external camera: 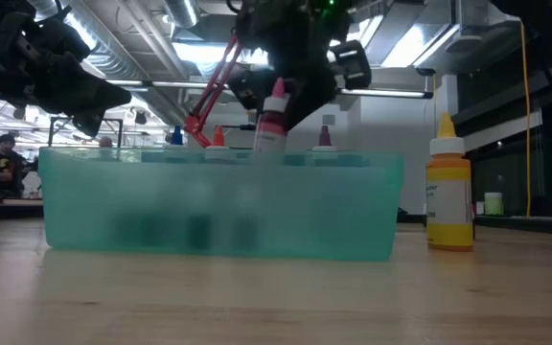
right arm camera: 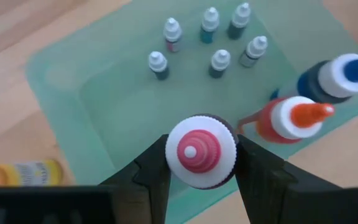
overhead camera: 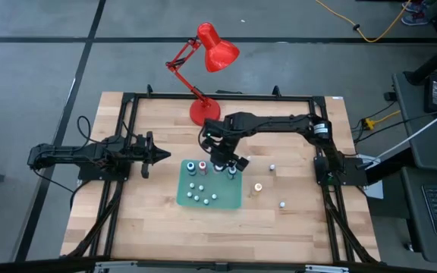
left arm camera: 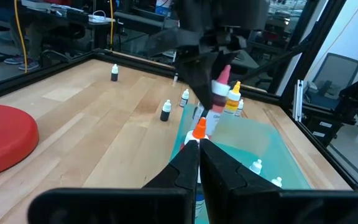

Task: Pick & Place food coloring
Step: Put the large pink bottle into the green bin

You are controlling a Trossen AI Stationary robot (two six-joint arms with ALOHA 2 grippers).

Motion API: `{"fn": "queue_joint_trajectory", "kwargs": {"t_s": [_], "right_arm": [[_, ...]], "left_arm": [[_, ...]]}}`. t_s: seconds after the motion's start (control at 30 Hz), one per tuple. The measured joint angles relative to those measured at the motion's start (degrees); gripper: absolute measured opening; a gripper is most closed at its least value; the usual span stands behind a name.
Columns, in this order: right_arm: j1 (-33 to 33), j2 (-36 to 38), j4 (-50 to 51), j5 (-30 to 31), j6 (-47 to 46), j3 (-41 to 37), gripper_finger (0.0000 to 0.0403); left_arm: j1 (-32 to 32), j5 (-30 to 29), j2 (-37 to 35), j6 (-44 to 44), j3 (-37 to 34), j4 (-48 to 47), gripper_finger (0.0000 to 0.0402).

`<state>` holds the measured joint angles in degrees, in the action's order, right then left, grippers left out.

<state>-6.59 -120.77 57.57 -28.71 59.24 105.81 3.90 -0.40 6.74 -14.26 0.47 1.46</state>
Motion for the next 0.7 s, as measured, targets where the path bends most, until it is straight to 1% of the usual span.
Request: {"fn": "queue_joint_trajectory", "kwargs": {"t_s": [0.13,0.23,0.37,0.47,0.7], "right_arm": [[-0.28,-0.02,-2.92,0.11,-0.19,-1.20,0.0153],[-0.37,-1.49,-4.31,-0.08,-0.40,-0.25,0.0152],[-0.37,-4.83,-1.92,-0.16,-0.52,2.25,0.0152],[-0.26,-6.04,0.12,-0.34,-0.61,3.39,0.0152],[-0.56,-6.40,2.77,-0.54,-0.56,3.55,0.0152]], "left_arm": [[0.00,0.00,0.00,0.00,0.00,0.01,0.0013],[0.00,0.00,0.00,0.00,0.00,-0.01,0.0011],[0.00,0.00,0.00,-0.01,0.00,0.01,0.0008],[0.00,-0.01,0.00,0.00,0.00,0.01,0.0010],[0.00,0.00,0.00,0.00,0.00,0.01,0.0012]]}}
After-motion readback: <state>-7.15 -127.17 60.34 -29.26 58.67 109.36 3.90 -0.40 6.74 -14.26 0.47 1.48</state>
